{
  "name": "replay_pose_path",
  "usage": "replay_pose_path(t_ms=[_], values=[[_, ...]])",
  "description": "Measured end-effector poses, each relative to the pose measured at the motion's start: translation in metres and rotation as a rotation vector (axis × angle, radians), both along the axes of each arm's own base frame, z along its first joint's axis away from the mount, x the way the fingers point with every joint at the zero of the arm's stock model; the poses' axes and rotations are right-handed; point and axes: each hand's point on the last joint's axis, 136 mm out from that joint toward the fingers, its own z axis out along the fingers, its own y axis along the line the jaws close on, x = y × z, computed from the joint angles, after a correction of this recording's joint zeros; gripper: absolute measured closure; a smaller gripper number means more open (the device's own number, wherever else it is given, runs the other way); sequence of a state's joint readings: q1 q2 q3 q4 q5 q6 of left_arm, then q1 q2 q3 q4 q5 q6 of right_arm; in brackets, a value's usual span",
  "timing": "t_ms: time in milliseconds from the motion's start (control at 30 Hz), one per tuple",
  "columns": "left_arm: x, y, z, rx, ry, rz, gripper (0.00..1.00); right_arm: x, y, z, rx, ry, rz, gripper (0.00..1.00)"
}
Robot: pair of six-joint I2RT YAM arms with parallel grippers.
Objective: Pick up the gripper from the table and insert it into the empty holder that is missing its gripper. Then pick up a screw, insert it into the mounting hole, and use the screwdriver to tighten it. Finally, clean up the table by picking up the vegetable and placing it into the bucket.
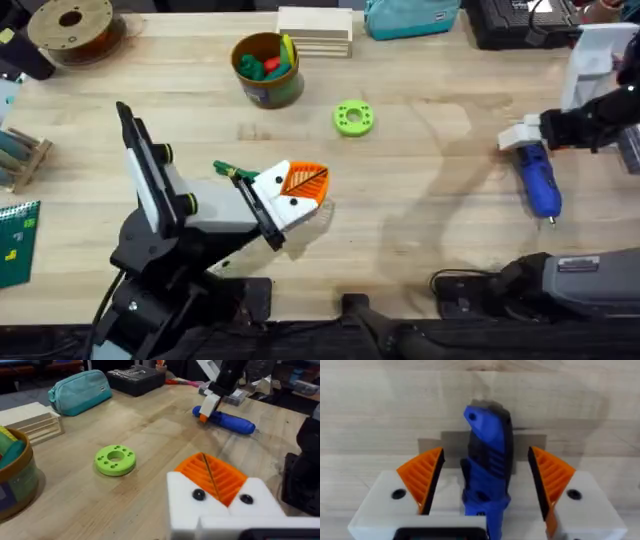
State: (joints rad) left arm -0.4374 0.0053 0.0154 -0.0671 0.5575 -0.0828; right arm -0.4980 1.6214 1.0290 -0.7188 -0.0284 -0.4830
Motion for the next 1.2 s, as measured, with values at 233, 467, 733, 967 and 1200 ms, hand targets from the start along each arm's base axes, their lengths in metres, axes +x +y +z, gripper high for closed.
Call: replay_pose_path(t_ms=[233,467,733,967,1200], values=[[0.0,0.0,0.0,0.0,0.0,0.0,0.991,0.002,0.001,-0.015,0.033,0.024,0.005,0.057],[0.0,0.0,0.0,0.0,0.001,0.0,0.991,0.002,0.001,-0.015,0.031,0.03,0.011,0.076],[0.0,0.0,0.0,0.0,0.0,0.0,0.991,-0.001,0.002,-0.015,0.032,0.044,0.02,0.073],[0.0,0.0,0.0,0.0,0.0,0.0,0.991,-0.003,0.002,-0.015,0.033,0.05,0.032,0.071],[0.0,0.0,0.0,0.0,0.0,0.0,0.991,-0.007,0.002,-0.015,0.025,0.071,0.039,0.061]])
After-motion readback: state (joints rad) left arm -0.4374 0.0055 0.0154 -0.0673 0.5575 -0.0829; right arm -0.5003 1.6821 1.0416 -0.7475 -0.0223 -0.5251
